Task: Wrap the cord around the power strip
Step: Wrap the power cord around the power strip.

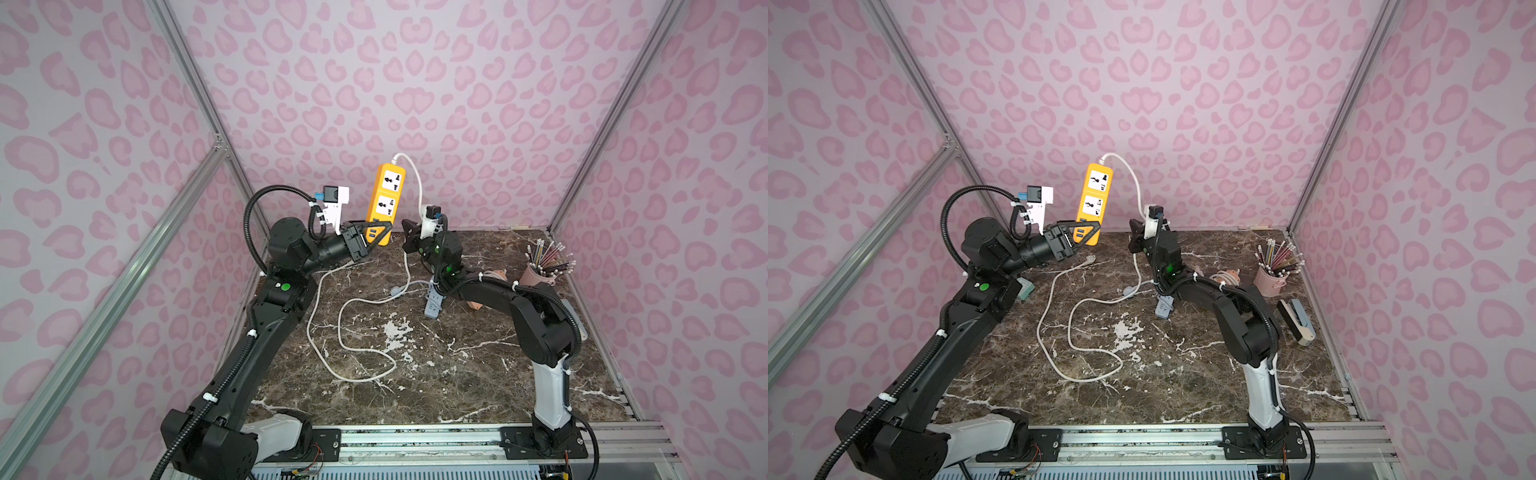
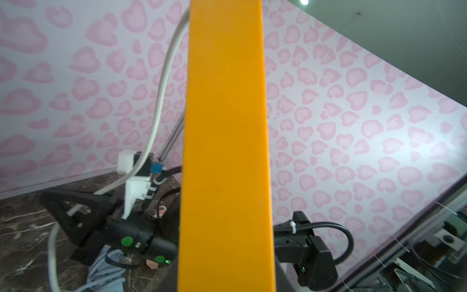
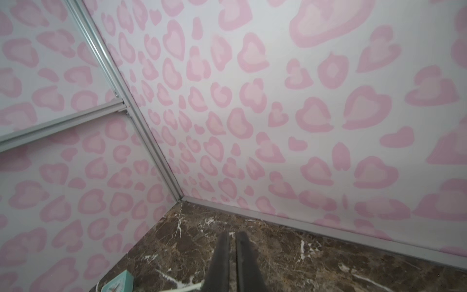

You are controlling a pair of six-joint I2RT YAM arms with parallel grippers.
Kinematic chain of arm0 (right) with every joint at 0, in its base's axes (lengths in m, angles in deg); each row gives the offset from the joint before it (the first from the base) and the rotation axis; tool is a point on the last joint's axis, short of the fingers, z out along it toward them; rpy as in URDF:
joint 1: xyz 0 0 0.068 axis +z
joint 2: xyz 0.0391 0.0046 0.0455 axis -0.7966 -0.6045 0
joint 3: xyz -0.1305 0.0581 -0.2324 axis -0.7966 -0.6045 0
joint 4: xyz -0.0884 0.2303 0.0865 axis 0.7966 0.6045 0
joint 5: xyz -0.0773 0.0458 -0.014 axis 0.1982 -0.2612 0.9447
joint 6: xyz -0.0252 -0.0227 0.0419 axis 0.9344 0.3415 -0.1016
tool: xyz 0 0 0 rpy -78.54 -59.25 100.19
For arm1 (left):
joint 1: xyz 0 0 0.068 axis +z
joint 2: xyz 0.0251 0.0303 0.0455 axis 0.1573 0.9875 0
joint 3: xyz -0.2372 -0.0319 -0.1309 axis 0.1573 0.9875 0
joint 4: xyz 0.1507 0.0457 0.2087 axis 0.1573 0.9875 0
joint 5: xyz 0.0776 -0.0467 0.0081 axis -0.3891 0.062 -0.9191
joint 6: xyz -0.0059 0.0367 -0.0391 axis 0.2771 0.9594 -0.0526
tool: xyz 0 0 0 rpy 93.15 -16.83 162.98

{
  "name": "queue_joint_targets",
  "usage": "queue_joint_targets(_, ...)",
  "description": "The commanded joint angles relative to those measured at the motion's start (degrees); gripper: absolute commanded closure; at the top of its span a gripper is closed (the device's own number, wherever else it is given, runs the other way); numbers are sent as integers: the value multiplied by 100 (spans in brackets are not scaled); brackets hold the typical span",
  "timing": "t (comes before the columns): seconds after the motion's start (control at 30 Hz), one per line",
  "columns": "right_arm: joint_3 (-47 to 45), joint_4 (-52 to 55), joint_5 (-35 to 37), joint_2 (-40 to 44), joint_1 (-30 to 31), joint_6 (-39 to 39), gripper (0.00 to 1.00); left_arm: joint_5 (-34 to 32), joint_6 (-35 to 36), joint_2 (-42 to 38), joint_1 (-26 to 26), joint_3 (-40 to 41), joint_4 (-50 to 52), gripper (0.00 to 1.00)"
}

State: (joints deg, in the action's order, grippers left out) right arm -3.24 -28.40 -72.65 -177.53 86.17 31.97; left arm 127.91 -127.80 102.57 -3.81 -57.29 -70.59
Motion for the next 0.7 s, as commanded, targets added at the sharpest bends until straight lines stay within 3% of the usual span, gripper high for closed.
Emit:
queue_joint_targets(0.0,-102,836,153,321,293,642,100,-401,384,160,365,-193,289,97)
queue_joint_targets(0.13,38,2629,450,533,851,1611,100,-1680,2094,729,416,-1096,2210,97)
queue_joint_targets(0.23,262,3929,962,548,1233,2260,100,-2530,2810,930,440,-1206,2654,97)
queue_joint_targets(0.33,504,4897,1968,564,1539,2770,100,-3100,3398,1032,410,-1054,2812,97)
queue_joint_targets(0.5,612,5329,2812,920,1707,3449,100,-4268,4498,1164,175,-475,2881,97)
queue_joint_targets(0.67,535,5083,2926,1403,1906,4349,100,-5074,5519,1344,-283,37,2879,97)
